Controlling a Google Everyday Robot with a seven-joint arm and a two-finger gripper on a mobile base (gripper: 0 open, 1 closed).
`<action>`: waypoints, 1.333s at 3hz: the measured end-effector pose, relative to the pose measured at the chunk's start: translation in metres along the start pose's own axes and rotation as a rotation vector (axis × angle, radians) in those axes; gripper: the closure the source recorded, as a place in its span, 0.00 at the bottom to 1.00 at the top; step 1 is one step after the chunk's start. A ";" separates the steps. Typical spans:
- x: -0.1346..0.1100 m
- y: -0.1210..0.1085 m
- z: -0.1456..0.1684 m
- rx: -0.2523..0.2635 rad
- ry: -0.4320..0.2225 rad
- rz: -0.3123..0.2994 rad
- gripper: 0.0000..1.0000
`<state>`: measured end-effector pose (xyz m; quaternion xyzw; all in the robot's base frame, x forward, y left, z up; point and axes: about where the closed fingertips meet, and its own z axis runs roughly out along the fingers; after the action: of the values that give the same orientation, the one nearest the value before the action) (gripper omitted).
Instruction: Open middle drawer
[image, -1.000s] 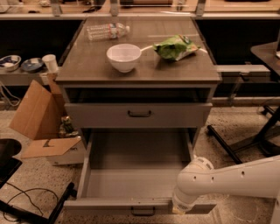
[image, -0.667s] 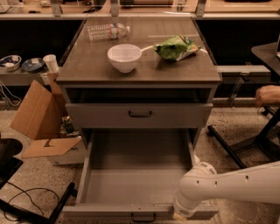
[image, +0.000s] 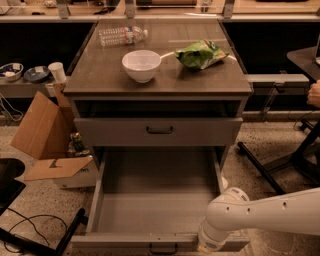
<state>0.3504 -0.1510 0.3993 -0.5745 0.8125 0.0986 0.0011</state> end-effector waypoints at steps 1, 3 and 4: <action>0.000 -0.003 0.000 0.000 0.000 0.000 0.58; -0.001 -0.003 0.000 0.000 0.000 0.000 0.06; -0.001 -0.003 0.000 0.000 0.000 0.000 0.00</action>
Offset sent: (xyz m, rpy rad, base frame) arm 0.0027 -0.0005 0.0000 0.0000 0.0000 0.0000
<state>0.3535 -0.1516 0.3993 -0.5745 0.8125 0.0986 0.0011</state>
